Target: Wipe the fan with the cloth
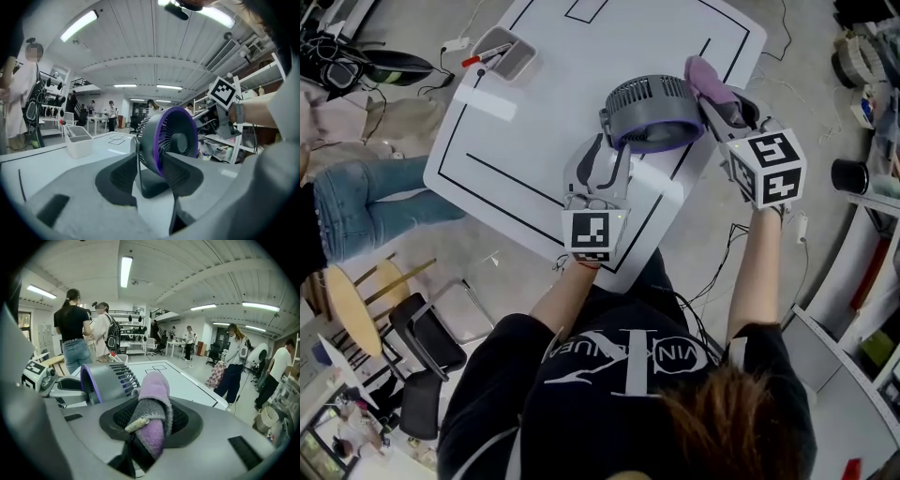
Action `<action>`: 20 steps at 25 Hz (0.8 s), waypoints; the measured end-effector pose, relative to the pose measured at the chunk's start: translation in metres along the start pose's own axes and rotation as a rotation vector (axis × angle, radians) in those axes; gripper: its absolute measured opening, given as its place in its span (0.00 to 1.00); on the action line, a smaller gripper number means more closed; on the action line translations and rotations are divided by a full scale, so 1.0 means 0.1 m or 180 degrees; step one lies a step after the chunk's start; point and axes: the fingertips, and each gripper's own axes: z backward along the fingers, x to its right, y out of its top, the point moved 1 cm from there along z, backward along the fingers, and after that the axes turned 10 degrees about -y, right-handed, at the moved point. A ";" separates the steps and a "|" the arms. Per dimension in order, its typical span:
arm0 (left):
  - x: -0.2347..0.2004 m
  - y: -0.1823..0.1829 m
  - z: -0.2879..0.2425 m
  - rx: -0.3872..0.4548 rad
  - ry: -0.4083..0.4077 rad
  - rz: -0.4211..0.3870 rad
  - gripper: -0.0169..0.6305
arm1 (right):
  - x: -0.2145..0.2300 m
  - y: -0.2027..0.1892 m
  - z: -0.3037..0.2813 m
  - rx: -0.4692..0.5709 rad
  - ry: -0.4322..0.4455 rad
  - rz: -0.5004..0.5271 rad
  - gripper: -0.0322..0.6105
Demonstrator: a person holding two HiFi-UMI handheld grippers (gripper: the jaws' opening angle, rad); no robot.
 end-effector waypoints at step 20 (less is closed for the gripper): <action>-1.00 0.18 -0.10 -0.0170 -0.0246 -0.0400 0.18 | -1.21 -0.25 0.49 -0.0098 0.1266 -0.0119 0.26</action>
